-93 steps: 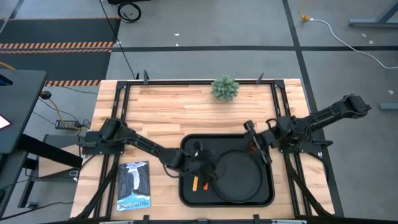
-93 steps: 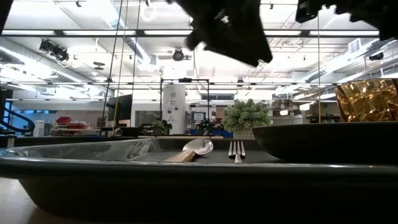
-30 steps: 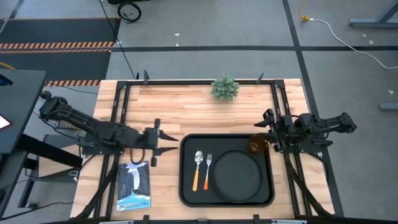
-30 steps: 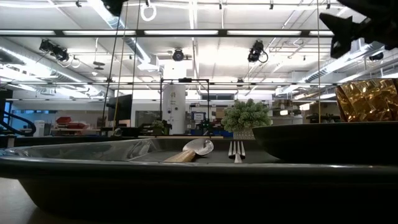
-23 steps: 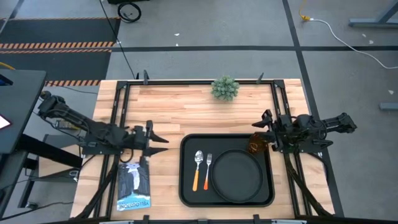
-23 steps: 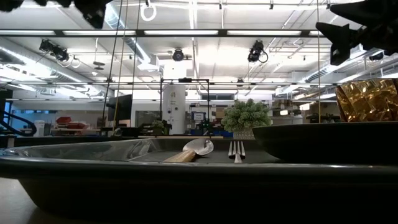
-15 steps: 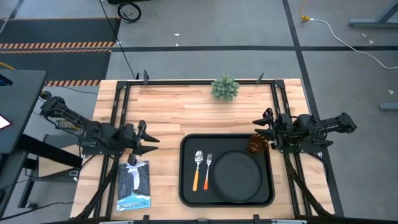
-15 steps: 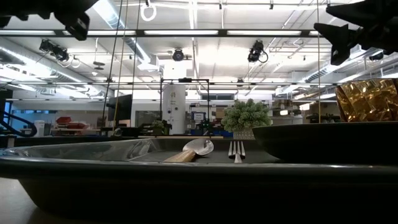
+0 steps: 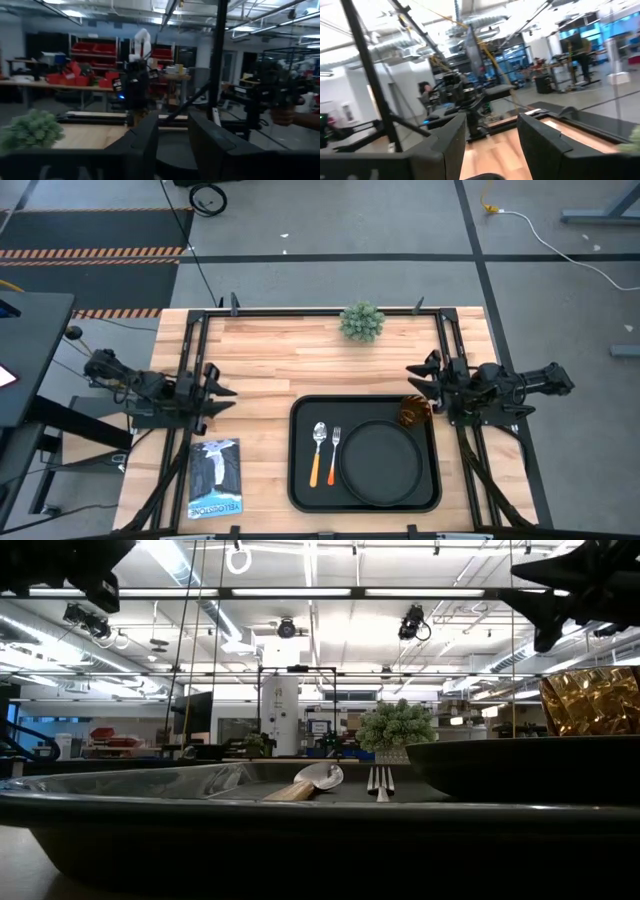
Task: Pick and place plate/cup/fork/spoon on tray
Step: Return to home Position
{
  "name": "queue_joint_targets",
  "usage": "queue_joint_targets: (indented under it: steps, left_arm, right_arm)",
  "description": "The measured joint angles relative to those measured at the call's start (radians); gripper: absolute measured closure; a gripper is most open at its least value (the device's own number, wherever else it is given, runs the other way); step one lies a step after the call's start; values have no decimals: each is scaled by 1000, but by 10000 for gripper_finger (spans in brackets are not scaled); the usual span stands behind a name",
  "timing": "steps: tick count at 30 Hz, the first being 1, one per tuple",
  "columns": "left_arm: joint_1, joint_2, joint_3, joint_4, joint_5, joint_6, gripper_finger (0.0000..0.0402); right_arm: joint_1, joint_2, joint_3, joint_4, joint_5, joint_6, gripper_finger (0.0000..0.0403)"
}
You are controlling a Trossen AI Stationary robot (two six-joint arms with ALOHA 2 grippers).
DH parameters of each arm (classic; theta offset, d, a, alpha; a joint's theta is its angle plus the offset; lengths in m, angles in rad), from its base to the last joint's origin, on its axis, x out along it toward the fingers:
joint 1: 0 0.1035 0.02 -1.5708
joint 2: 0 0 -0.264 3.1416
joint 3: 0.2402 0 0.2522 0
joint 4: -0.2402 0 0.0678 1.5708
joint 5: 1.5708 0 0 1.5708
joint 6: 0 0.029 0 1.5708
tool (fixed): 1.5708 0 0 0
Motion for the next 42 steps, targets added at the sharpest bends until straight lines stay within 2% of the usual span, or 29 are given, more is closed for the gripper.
queue_joint_targets:
  steps: [3,11,20,24,31,38,42]
  left_arm:
    - [19,-63,-23,-32,-24,22,310]
    - [82,-59,-28,-89,-32,-2,363]
    - [134,-59,-17,-58,-30,30,392]
    - [151,-59,-17,-71,-27,22,392]
    - [151,-58,-61,-74,-49,-27,392]
    - [140,-56,-108,-33,-99,-47,391]
    - [120,-57,-108,-31,-123,-32,393]
  right_arm:
    - [-39,0,0,0,0,-8,228]
    - [-198,0,0,-3,-97,-3,276]
    - [-435,0,0,1,-338,90,323]
    - [-493,0,0,0,-406,106,338]
    - [-453,0,0,-45,-450,121,362]
    - [-315,0,0,-47,-288,46,394]
    - [-233,0,0,-46,-209,11,398]
